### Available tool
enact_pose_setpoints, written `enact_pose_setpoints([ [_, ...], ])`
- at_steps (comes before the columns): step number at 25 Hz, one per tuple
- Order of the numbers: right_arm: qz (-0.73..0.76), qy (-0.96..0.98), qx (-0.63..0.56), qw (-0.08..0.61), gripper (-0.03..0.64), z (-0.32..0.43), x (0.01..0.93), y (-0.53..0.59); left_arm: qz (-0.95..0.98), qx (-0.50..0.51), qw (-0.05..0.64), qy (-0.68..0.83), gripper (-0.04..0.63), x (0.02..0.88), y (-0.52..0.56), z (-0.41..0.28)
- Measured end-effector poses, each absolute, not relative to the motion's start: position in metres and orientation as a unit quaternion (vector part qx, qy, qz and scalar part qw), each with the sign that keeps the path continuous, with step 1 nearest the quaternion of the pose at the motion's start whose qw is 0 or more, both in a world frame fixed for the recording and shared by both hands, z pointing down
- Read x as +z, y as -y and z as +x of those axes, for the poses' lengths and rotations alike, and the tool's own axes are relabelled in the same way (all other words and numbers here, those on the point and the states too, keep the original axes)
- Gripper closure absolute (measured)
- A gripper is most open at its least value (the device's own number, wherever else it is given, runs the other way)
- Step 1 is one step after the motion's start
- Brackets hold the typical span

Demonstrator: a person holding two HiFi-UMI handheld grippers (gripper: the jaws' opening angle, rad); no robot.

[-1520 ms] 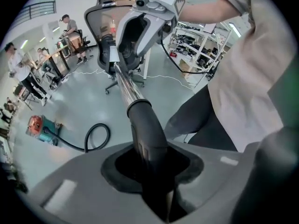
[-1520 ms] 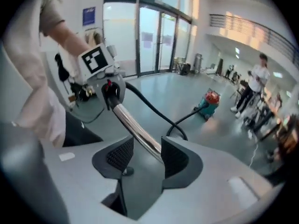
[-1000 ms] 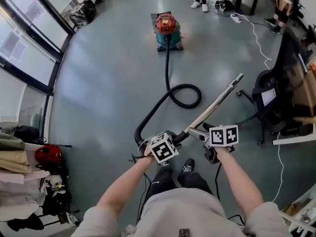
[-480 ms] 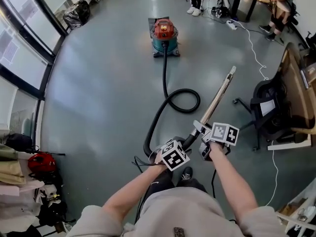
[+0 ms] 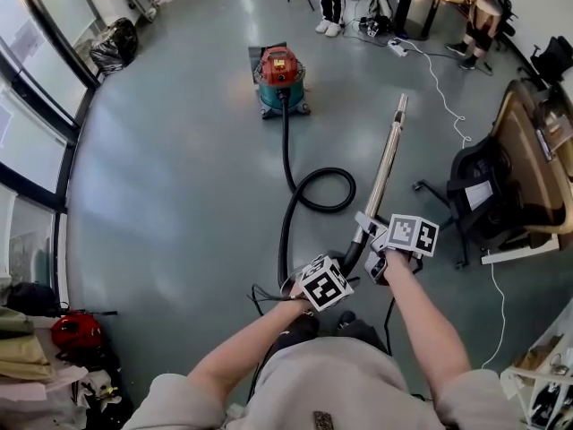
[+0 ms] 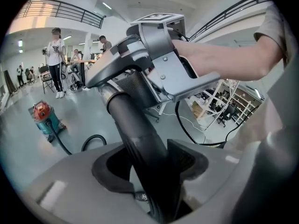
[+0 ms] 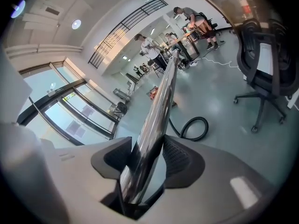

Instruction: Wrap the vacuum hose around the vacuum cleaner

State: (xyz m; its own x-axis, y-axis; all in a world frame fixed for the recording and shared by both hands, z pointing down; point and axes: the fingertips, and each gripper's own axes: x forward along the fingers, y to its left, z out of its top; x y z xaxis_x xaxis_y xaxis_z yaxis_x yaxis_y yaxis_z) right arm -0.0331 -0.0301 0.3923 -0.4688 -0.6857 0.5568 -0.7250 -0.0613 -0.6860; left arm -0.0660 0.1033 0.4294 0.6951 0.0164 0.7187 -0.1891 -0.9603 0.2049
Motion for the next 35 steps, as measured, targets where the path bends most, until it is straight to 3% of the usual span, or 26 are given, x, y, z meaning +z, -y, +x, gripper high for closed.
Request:
enact_pose_setpoints([
  [12, 0.512, 0.684, 0.520, -0.005, 0.400, 0.001, 0.382, 0.066, 0.914, 0.385, 0.122, -0.033, 0.377, 0.411, -0.100, -0.100],
  [17, 0.479, 0.709, 0.518, 0.020, 0.403, 0.025, 0.386, 0.081, 0.904, 0.420, 0.074, -0.002, 0.379, 0.408, -0.042, -0.098],
  [35, 0.273, 0.821, 0.465, 0.188, 0.410, 0.076, 0.394, 0.124, 0.845, 0.468, -0.254, 0.046, 0.379, 0.351, 0.178, 0.037],
])
